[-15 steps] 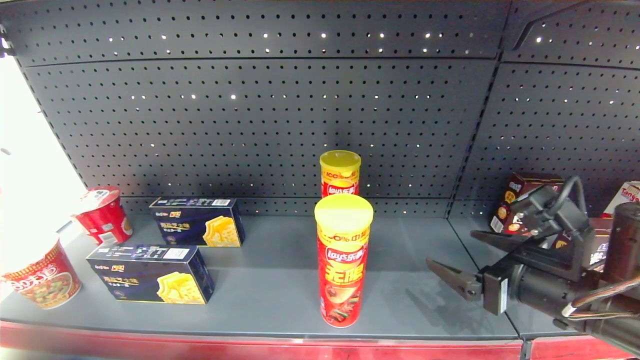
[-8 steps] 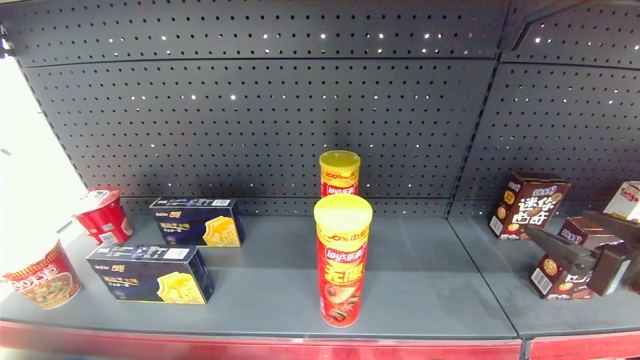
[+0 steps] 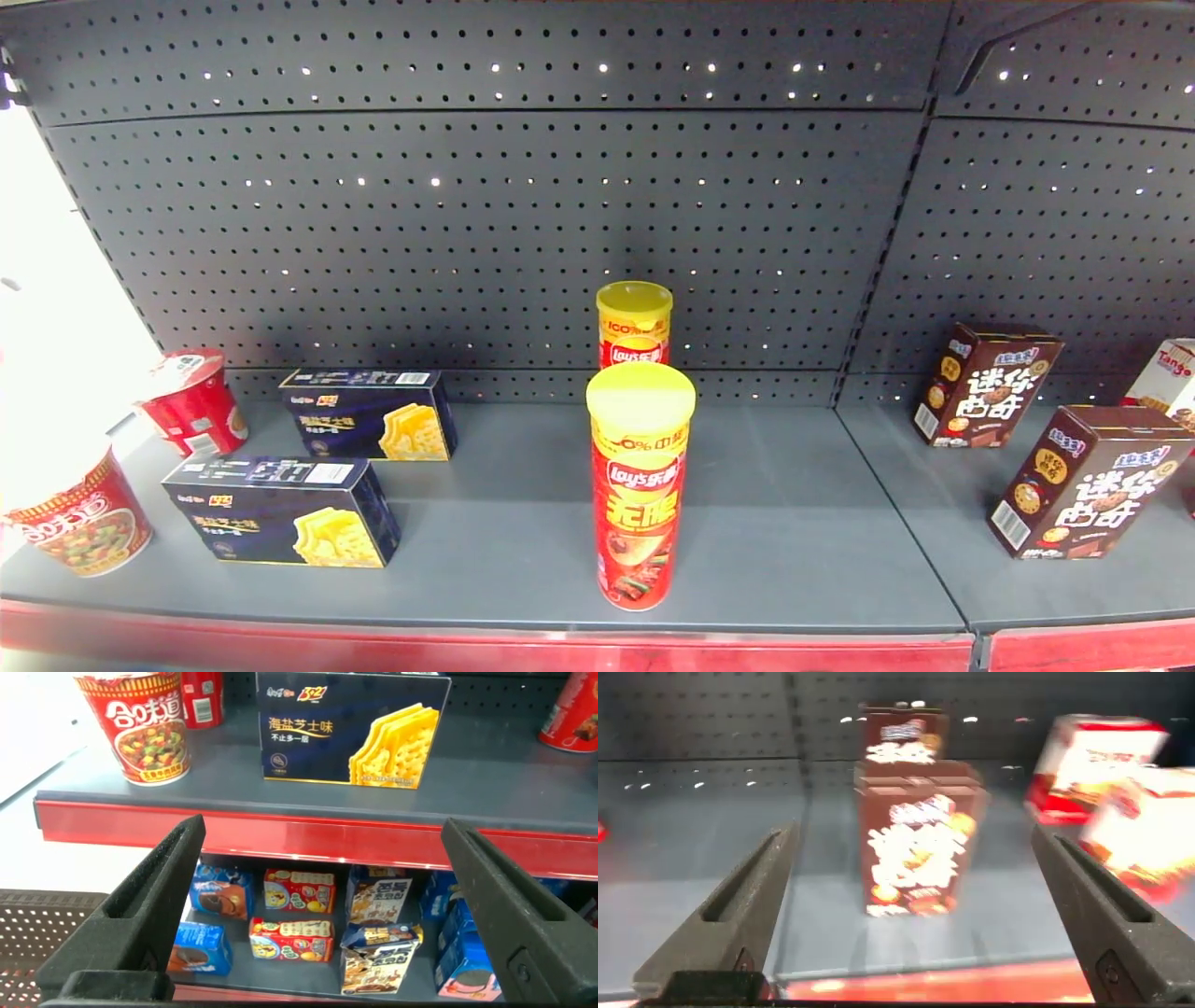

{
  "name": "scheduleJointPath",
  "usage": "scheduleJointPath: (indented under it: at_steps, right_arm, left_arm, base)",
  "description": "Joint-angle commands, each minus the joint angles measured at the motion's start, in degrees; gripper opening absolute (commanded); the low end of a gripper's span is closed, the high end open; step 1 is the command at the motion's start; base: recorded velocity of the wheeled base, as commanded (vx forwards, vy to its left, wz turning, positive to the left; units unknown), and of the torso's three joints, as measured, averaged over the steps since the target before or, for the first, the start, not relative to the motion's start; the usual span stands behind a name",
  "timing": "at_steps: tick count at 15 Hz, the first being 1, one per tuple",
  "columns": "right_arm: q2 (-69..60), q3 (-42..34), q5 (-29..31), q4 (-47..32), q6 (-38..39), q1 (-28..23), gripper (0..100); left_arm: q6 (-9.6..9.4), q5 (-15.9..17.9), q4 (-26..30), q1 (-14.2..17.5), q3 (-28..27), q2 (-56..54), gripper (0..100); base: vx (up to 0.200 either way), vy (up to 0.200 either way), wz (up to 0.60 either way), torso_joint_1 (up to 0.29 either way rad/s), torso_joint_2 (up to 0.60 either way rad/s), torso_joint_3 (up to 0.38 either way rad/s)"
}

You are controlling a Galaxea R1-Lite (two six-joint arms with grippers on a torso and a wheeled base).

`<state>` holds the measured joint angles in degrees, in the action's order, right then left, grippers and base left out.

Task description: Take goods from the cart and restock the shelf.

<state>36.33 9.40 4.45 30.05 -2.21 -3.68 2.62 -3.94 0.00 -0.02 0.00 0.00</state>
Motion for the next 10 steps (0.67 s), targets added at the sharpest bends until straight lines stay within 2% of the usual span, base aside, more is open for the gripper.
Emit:
scheduleJointPath:
  at_steps: [1, 2, 6, 9, 10]
  right_arm:
    - [-15.59, -7.99, -1.64, -1.84, 0.36, -3.96, 100]
    - [-17.87, -8.61, -1.64, -3.59, 0.36, -3.96, 100]
    - [-34.83, -9.31, -1.55, -24.69, 1.77, -3.35, 100]
    - [-34.83, -9.4, -1.9, -26.89, 4.32, -3.35, 100]
    - [-34.83, -9.22, -1.99, -30.84, 3.79, -3.35, 100]
  left_arm:
    - [0.02, -0.02, 0.0, -0.06, 0.0, 0.0, 100]
    - [0.02, -0.02, 0.0, -0.06, 0.0, 0.0, 100]
    - [0.02, -0.02, 0.0, -0.06, 0.0, 0.0, 100]
    - [0.02, -0.02, 0.0, -0.06, 0.0, 0.0, 100]
    - [0.02, -0.02, 0.0, -0.06, 0.0, 0.0, 100]
  base:
    - [0.0, 0.0, 0.0, 0.0, 0.0, 0.0]
    - [0.0, 0.0, 0.0, 0.0, 0.0, 0.0]
    - [0.0, 0.0, 0.0, 0.0, 0.0, 0.0]
    - [0.0, 0.0, 0.0, 0.0, 0.0, 0.0]
    - [0.0, 0.0, 0.0, 0.0, 0.0, 0.0]
